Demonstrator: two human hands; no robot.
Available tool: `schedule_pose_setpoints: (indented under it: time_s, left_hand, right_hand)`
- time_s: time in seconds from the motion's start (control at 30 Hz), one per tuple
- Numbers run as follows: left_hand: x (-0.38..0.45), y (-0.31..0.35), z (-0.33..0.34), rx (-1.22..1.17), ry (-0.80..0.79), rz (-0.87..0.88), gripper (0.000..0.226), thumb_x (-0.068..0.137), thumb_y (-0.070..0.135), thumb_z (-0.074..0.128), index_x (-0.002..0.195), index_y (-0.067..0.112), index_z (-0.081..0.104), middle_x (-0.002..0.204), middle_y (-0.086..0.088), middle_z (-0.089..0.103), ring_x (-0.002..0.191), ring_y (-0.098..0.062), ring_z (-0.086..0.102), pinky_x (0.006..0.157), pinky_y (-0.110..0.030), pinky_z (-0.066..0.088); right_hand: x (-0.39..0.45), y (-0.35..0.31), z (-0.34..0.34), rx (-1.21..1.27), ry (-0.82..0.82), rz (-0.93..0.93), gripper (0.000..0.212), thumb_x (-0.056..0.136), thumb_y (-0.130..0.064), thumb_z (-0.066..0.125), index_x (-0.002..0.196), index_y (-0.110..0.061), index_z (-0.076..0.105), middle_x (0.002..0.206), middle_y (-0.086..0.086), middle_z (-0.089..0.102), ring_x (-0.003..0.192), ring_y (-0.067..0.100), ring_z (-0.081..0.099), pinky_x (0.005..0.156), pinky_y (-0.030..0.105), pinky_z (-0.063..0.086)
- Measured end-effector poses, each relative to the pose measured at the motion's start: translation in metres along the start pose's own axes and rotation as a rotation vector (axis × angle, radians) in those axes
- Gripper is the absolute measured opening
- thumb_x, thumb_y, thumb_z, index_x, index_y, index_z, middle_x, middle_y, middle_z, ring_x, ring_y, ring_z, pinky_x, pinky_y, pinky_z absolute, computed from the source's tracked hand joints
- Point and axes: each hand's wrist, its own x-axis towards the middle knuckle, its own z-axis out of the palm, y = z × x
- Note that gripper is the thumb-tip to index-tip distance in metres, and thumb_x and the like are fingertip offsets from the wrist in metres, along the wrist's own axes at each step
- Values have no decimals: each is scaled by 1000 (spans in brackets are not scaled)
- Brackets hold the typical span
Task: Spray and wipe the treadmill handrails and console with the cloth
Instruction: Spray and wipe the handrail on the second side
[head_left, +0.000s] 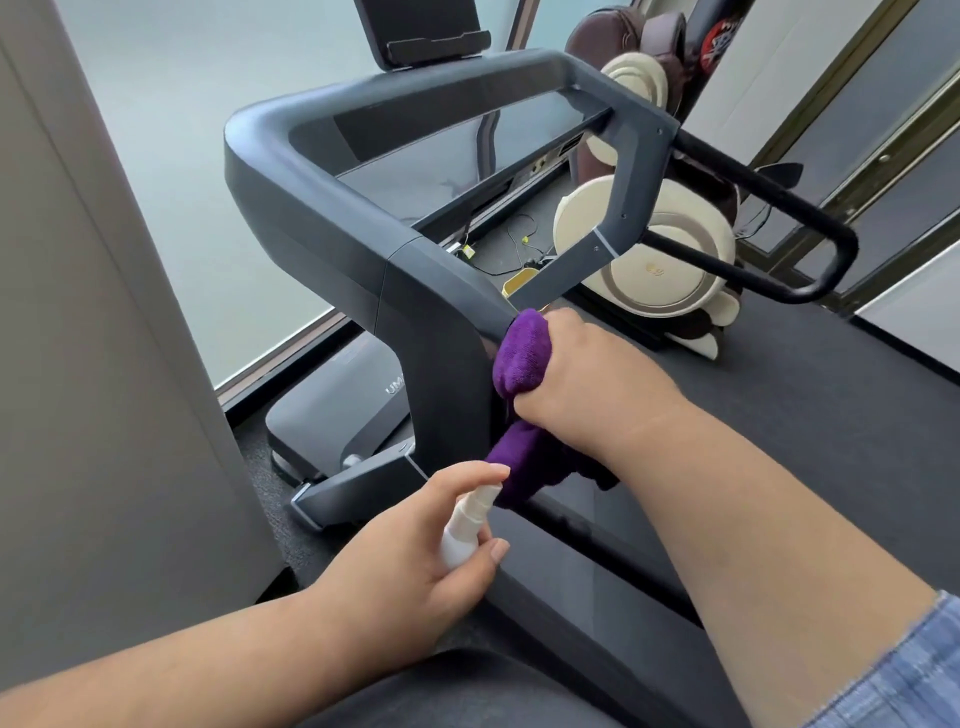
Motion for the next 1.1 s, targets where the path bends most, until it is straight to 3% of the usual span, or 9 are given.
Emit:
schedule_pose_setpoints:
  time_s: [0.2,0.33,0.47,0.5,0.63,0.73,0.97,1.1]
  left_hand:
    - [4,-3,0,12,14,16,49,87,49,57,129,61,35,87,16,63,73,-12,61,70,-21,47]
    - [2,-9,-5,7,40,-11,49,86,49,58,129,60,38,86,16,63,72,-12,61,69,-17,45]
    - [3,-7,-3,4,28,-5,50,86,47,59,131,57,38,85,15,64,74,-13,62,71,-19,46]
    - [4,-5,-2,5,25,3,50,87,46,59,131,57,38,85,14,64,75,-13,62,72,-19,46]
    - [5,2,6,28,6,16,50,87,47,59,131,59,37,87,14,64,77,-14,63,72,-18,47]
    - [5,7,13,51,-6,21,50,86,49,58,130,61,35,88,16,64,77,-12,63,71,-15,46]
    - [-2,11,17,63,11,34,50,88,47,59,131,60,37,88,15,64,74,-9,62,70,-12,44]
    - [-4,9,13,109,74,38,50,88,46,58,132,58,36,91,14,64,75,-11,62,70,-14,45]
  right_hand:
    - [-23,32,-4,-26,-34,59,42,64,-46,65,98,-32,44,84,-10,57,77,19,59,70,37,51]
    - [-1,9,-1,-55,-11,21,40,67,-43,64,97,-24,46,89,-3,61,80,24,59,68,34,46]
    - [17,-19,3,-125,55,-42,53,66,-48,68,97,-18,38,102,5,59,101,31,59,93,46,47]
    - [18,-20,3,-124,53,-43,54,66,-48,69,98,-18,37,103,6,59,102,32,59,93,46,47]
    - [14,-10,3,-13,0,-28,46,68,-42,68,96,-20,39,90,1,54,83,30,54,66,35,44]
    - [12,-8,2,-8,-2,-36,43,68,-40,66,94,-20,38,81,-2,50,80,29,52,65,35,41]
    - [-8,22,-3,19,-54,4,49,66,-44,67,102,-23,41,84,-2,58,80,29,55,67,36,43]
    - [-38,62,-9,28,-71,56,50,63,-48,66,105,-31,44,78,-10,58,72,14,56,61,33,42]
